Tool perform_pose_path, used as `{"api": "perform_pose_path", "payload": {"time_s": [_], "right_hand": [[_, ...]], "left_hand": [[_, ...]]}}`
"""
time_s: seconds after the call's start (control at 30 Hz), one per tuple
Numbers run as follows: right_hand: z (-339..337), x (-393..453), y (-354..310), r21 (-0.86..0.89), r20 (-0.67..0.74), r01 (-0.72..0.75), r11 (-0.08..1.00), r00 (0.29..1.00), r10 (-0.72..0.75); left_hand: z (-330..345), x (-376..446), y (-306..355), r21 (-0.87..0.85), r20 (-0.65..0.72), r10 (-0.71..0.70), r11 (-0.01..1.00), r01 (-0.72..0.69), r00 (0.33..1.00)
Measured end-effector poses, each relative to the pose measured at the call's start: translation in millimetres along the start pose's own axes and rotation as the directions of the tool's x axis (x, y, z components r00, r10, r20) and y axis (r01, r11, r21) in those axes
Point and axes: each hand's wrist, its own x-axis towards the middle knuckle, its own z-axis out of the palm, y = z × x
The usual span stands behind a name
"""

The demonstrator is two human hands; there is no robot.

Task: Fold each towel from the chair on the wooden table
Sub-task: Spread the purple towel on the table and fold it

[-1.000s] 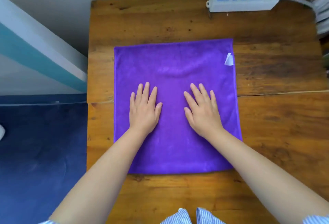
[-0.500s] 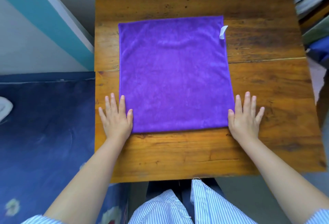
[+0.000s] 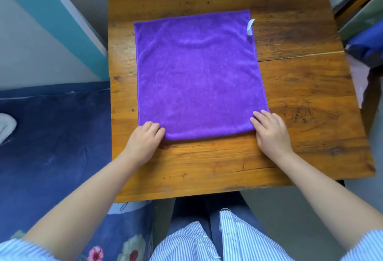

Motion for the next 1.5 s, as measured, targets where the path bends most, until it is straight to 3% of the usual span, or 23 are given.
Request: {"api": "perform_pose_path", "payload": {"time_s": [0.1,0.23,0.3,0.33,0.43,0.5,0.57,0.6,0.67,0.73,0.8,0.9,1.0,1.1,1.23,1.4,1.5], "right_hand": [[-5,6,8,0.028,0.001,0.015,0.999,1.000,-0.015],[-21,17,13,0.199,0.114,-0.022,0.980,0.993,-0.001],[-31,19,17,0.276,0.274,-0.110,0.955,0.961,0.031],[-37,21,19,0.323,0.382,-0.186,0.928,0.923,0.052],[-54,25,23,0.438,0.658,-0.422,0.794,0.752,0.036],[-62,27,23,0.469,0.787,-0.566,0.678,0.617,-0.029],[-65,27,26,0.463,0.834,-0.675,0.575,0.551,-0.026],[-66,28,29,0.461,0.834,-0.707,0.537,0.552,0.012],[-59,28,38,0.487,0.756,-0.693,0.532,0.640,0.140],[-54,33,43,0.488,0.580,-0.585,0.648,0.772,0.260],[-51,38,42,0.466,0.415,-0.485,0.740,0.859,0.302],[-48,49,38,0.514,0.318,-0.429,0.743,0.899,0.300],[-46,62,37,0.605,0.281,-0.437,0.666,0.899,0.335],[-41,78,40,0.630,0.312,-0.448,0.635,0.894,0.321],[-38,102,43,0.653,0.370,-0.488,0.579,0.873,0.318],[-31,125,47,0.610,0.379,-0.501,0.613,0.865,0.329],[-22,134,50,0.544,0.317,-0.495,0.677,0.869,0.380]], "left_hand": [[-7,3,-9,-0.010,0.015,-0.050,0.999,0.050,0.999],[-14,2,-9,-0.291,0.018,-0.196,0.937,0.193,0.980],[-16,-2,-9,-0.420,0.171,-0.285,0.845,0.332,0.943],[-17,-4,-11,-0.464,0.303,-0.296,0.785,0.411,0.906],[-26,-4,-18,-0.493,0.683,-0.202,0.582,0.647,0.702],[-38,-3,-19,-0.500,0.821,-0.037,0.437,0.748,0.570],[-46,-2,-20,-0.524,0.845,0.103,0.352,0.776,0.524],[-48,-1,-22,-0.544,0.836,0.125,0.318,0.776,0.535],[-49,5,-24,-0.603,0.789,0.053,0.260,0.754,0.612],[-49,14,-31,-0.685,0.703,-0.088,0.181,0.705,0.706],[-50,23,-37,-0.755,0.613,-0.182,0.150,0.638,0.769],[-54,31,-45,-0.787,0.557,-0.219,0.166,0.594,0.801],[-53,34,-48,-0.796,0.545,-0.223,0.163,0.582,0.808],[-49,35,-53,-0.812,0.536,-0.277,0.087,0.577,0.797],[-46,42,-59,-0.826,0.539,-0.426,-0.099,0.554,0.727],[-39,64,-66,-0.818,0.550,-0.604,-0.250,0.518,0.577],[-26,75,-70,-0.790,0.549,-0.688,-0.243,0.562,0.474]]}}
